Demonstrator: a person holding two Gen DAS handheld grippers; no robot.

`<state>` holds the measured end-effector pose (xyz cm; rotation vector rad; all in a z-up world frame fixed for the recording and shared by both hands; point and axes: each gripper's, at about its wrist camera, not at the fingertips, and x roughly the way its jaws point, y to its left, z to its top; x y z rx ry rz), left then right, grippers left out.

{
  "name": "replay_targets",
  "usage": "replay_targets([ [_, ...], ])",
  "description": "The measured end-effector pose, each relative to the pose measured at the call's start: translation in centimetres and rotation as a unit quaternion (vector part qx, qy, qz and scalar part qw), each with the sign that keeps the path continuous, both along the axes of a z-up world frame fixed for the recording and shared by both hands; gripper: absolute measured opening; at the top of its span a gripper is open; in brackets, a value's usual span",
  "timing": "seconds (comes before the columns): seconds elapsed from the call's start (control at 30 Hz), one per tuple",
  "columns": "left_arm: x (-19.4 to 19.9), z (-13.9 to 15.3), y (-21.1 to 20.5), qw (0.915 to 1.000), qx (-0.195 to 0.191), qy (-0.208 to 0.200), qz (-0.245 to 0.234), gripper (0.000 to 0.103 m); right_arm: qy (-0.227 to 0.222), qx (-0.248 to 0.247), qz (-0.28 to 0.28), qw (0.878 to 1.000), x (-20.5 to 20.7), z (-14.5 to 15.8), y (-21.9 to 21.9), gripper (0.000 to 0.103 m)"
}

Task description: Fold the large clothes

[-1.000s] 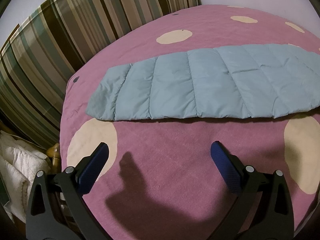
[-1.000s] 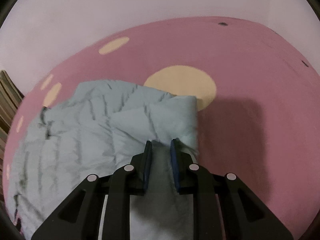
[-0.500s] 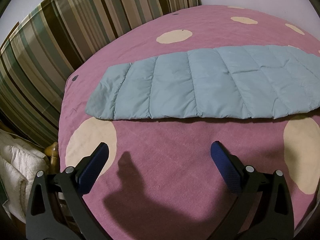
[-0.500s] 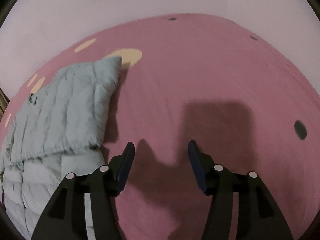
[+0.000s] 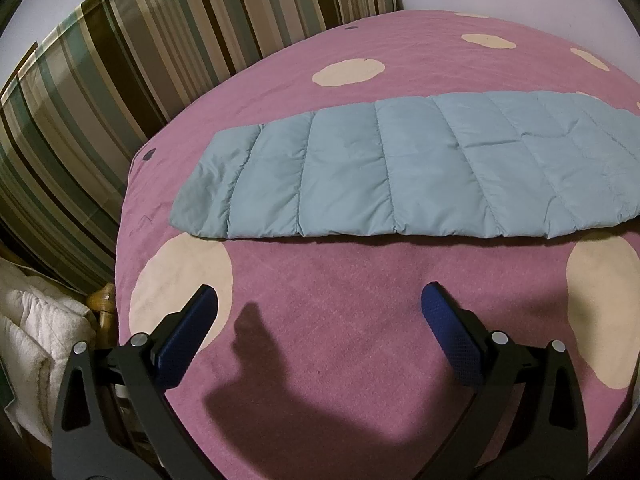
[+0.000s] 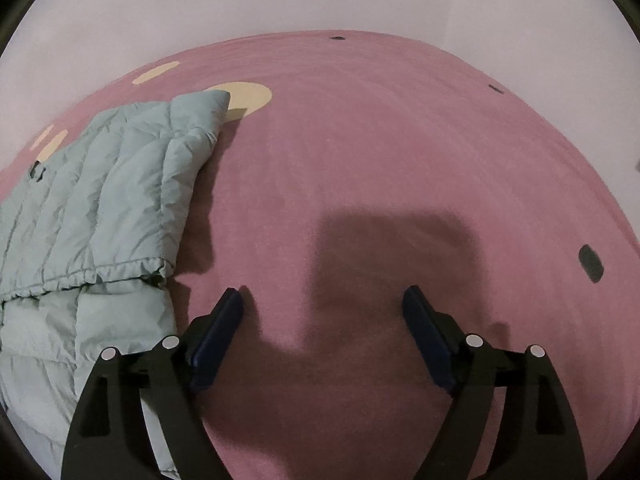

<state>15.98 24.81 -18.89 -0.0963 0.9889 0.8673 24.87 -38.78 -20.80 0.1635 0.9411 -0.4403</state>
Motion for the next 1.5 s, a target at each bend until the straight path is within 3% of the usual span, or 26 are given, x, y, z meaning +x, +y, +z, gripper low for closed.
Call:
replay_targets([
  [0.1, -0.2, 0.0, 0.3, 0.9997, -0.019, -0.011, 0.004, 0.101, -0.001, 0.006, -0.005, 1.000, -0.4, -0.1, -0.1, 0.085],
  [0.3, -1.8, 0.0, 2.5, 0.9908, -0.115, -0.071, 0.010, 0.101, 0.001, 0.002, -0.008, 1.000, -0.5, -0.1, 0.0, 0.087],
  [0.5, -3.7, 0.5, 3.9, 0.9866, -0.133, -0.094, 0.001, 0.101, 0.001, -0.001, -0.009, 1.000, -0.5, -0.1, 0.0, 0.087],
  [0.63, -4.9, 0.9, 6.7, 0.9854, -0.131, -0.105, 0.026, 0.100, 0.001, -0.001, -0.010, 1.000, -0.5, -0.2, 0.1, 0.088],
  [0.73, -6.4, 1.2, 9.7, 0.9774, -0.152, -0.133, 0.060, 0.089, 0.001, -0.002, -0.010, 1.000, -0.5, -0.2, 0.1, 0.088],
  [0.9, -7.7, 1.8, 14.1, 0.9435, -0.231, -0.226, 0.071, 0.086, 0.001, -0.002, -0.010, 1.000, -0.5, -0.2, 0.0, 0.088],
  [0.97, -7.4, 1.9, 14.7, 0.9356, -0.246, -0.247, 0.058, 0.086, 0.001, -0.002, -0.010, 1.000, -0.5, -0.2, 0.0, 0.089],
  [1.07, -6.7, 1.5, 15.4, 0.9301, -0.263, -0.252, 0.046, 0.083, 0.001, -0.002, -0.010, 1.000, -0.5, -0.2, 0.0, 0.089],
  [1.17, -6.3, 1.3, 16.2, 0.9294, -0.262, -0.256, 0.047, 0.074, 0.001, -0.002, -0.010, 1.000, -0.5, -0.2, 0.0, 0.089],
  [1.27, -6.1, 1.1, 16.9, 0.9246, -0.268, -0.266, 0.049, 0.058, 0.001, -0.002, -0.010, 1.000, -0.5, -0.2, 0.0, 0.089],
  [1.37, -6.1, 1.0, 17.3, 0.9269, -0.261, -0.264, 0.054, 0.032, 0.001, -0.003, -0.010, 1.000, -0.5, -0.2, 0.0, 0.089],
  [1.43, -6.0, 1.0, 17.3, 0.9284, -0.259, -0.262, 0.053, 0.008, 0.001, -0.002, -0.010, 1.000, -0.5, -0.2, 0.0, 0.089],
  [1.5, -5.9, 1.3, 17.1, 0.9284, -0.256, -0.264, 0.052, 0.005, 0.001, -0.002, -0.010, 1.000, -0.5, -0.2, 0.0, 0.089],
])
